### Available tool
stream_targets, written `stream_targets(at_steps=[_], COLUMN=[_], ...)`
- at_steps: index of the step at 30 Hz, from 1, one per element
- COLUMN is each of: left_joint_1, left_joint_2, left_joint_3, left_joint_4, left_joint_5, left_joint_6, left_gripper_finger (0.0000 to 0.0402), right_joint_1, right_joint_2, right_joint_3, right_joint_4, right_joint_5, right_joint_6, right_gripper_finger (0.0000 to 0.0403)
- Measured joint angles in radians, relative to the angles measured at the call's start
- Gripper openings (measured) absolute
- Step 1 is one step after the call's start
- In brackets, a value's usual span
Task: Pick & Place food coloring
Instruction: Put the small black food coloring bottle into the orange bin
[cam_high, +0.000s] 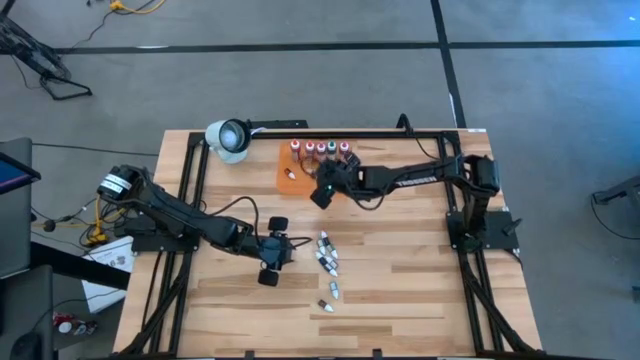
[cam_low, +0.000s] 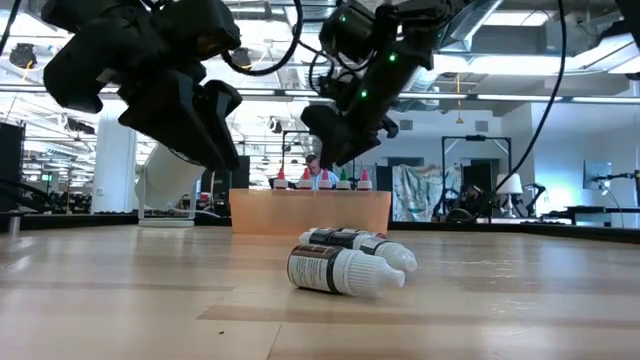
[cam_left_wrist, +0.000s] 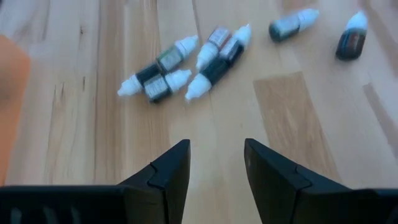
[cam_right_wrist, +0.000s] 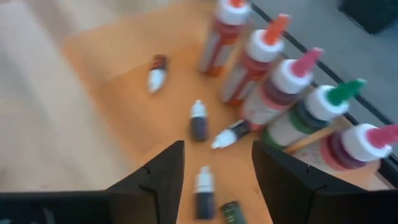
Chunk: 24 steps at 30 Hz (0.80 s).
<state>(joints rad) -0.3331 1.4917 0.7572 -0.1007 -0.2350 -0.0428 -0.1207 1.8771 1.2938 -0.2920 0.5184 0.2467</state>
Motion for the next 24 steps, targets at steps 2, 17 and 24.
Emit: stream_targets(at_steps=[2, 17, 24], left_joint_1=[0.001, 0.015, 0.058], left_joint_2=[0.023, 0.368, 0.456], left_joint_3=[-0.004, 0.004, 0.073], left_joint_4=[0.089, 0.654, 0.638], left_joint_5=[0.000, 0.057, 0.011], left_joint_6=[0.019, 0.209, 0.214], left_gripper_finger=[0.0146, 0.0146, 0.0146], right_joint_1=[0.029, 0.328, 0.543], right_joint_2=[-0.006, -0.154, -0.208], right_joint_3=[0.000, 0.000, -0.003], right_joint_4=[-0.015, -0.406, -0.647], right_joint_5=[-0.002, 0.050, 0.187], right_joint_6=[-0.029, 0.119, 0.377], right_gripper_finger=[0.0181, 0.0142, 0.0140])
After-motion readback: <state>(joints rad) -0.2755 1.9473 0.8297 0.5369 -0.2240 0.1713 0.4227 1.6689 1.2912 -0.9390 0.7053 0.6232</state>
